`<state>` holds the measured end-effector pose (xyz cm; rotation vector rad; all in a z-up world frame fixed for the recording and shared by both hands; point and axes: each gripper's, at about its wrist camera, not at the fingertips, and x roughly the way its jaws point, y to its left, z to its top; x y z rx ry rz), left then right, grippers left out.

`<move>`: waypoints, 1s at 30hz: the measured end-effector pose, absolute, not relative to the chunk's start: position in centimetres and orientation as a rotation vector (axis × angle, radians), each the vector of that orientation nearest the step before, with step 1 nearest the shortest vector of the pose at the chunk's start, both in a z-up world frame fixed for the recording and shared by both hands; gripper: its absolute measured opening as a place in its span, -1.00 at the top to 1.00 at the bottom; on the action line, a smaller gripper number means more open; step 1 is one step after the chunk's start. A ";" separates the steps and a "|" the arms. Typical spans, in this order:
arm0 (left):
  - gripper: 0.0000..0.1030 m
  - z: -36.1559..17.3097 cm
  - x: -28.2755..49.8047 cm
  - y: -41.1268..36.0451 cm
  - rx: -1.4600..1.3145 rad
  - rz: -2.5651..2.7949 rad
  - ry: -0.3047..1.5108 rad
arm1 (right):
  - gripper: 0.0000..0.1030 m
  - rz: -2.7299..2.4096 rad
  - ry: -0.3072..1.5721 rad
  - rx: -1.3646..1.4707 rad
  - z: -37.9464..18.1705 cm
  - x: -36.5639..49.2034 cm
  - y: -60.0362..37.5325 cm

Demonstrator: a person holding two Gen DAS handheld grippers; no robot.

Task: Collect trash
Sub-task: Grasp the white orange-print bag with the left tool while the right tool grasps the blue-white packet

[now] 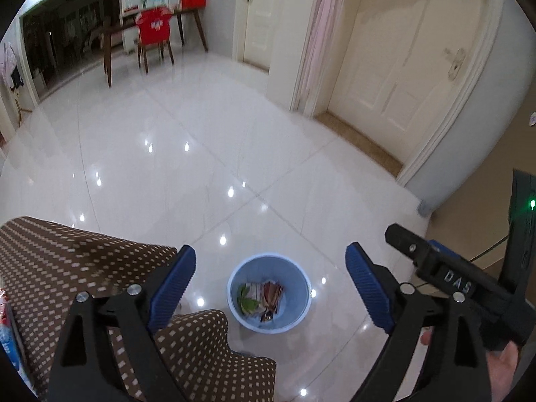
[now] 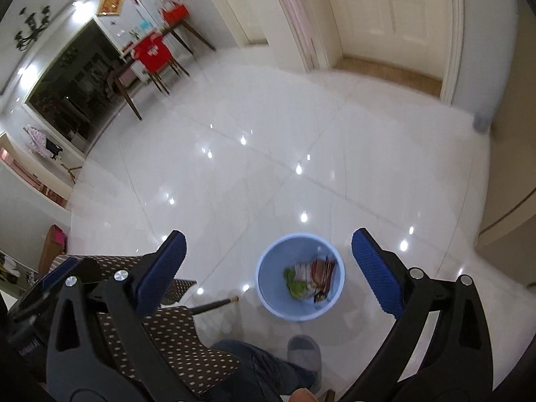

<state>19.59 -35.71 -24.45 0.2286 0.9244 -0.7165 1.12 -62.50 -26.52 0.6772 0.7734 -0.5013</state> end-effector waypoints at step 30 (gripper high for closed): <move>-0.79 -14.9 15.1 -11.4 0.107 -0.522 0.686 | -0.88 -0.047 0.615 0.346 -12.1 4.6 -40.3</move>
